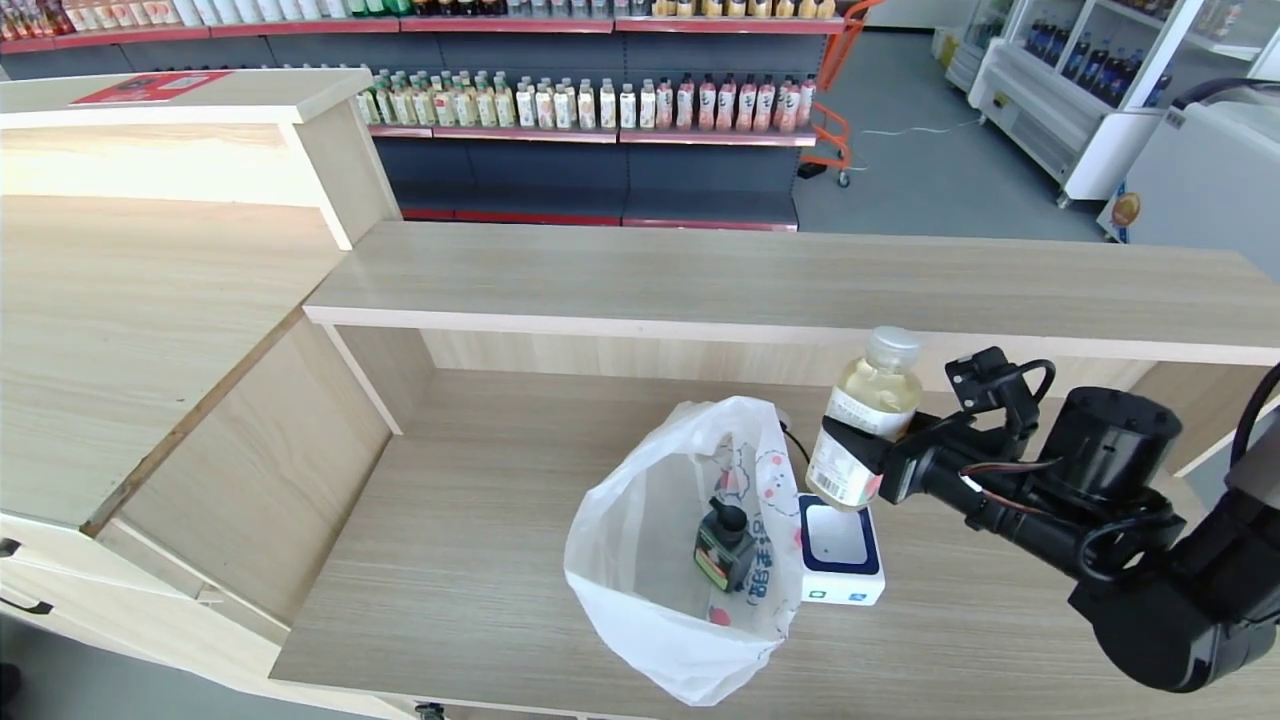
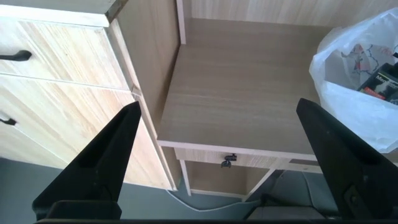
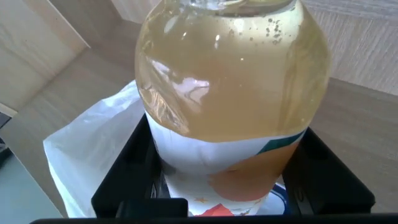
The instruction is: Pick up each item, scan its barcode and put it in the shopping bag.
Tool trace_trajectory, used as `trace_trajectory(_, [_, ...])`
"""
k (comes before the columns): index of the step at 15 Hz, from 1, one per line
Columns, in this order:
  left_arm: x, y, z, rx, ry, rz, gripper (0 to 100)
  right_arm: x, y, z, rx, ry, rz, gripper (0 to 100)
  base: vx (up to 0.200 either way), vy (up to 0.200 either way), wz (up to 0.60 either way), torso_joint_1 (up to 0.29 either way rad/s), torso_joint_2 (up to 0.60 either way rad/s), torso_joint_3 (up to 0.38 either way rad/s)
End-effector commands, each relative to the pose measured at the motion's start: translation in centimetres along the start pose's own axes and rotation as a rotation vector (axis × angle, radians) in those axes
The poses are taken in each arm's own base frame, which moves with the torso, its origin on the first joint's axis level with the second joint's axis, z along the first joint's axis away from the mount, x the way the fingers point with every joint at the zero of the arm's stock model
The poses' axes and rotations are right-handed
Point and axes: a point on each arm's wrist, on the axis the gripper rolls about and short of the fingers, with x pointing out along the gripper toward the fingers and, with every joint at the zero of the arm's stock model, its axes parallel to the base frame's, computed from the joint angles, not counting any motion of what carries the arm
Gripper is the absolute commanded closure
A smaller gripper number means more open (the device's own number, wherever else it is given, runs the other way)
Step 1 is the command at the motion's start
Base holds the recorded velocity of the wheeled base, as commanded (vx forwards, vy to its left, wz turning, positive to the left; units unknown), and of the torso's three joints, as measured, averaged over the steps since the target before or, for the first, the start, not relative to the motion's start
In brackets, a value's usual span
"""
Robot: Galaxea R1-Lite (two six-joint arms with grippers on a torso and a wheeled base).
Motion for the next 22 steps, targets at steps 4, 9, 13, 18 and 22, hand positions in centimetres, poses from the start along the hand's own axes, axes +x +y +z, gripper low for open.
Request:
trace_trajectory(4, [0.0,0.0,0.0,0.000,0.000,0.001,0,5.7,-1.0,-5.1,-0.015,0.014,0.039,100,0.000,0.000,0.00,0.000,0.00,0.000])
trace_trajectory(9, [0.0,0.0,0.0,0.000,0.000,0.001,0,9.1,-0.6,-7.1,0.020,-0.011,0.105,100,0.000,0.000,0.00,0.000,0.00,0.000])
trace_trajectory(13, [0.0,0.0,0.0,0.000,0.000,0.001,0,10.5,-0.6,-7.7,0.012,-0.033,0.141,100,0.000,0.000,0.00,0.000,0.00,0.000])
trace_trajectory(18, [0.0,0.0,0.0,0.000,0.000,0.001,0,11.1,-0.3,-9.5,0.017,-0.011,0.163,100,0.000,0.000,0.00,0.000,0.00,0.000])
trace_trajectory(22, [0.0,0.0,0.0,0.000,0.000,0.001,0,12.3,-0.5,-9.7,0.007,-0.042,0.167,100,0.000,0.000,0.00,0.000,0.00,0.000])
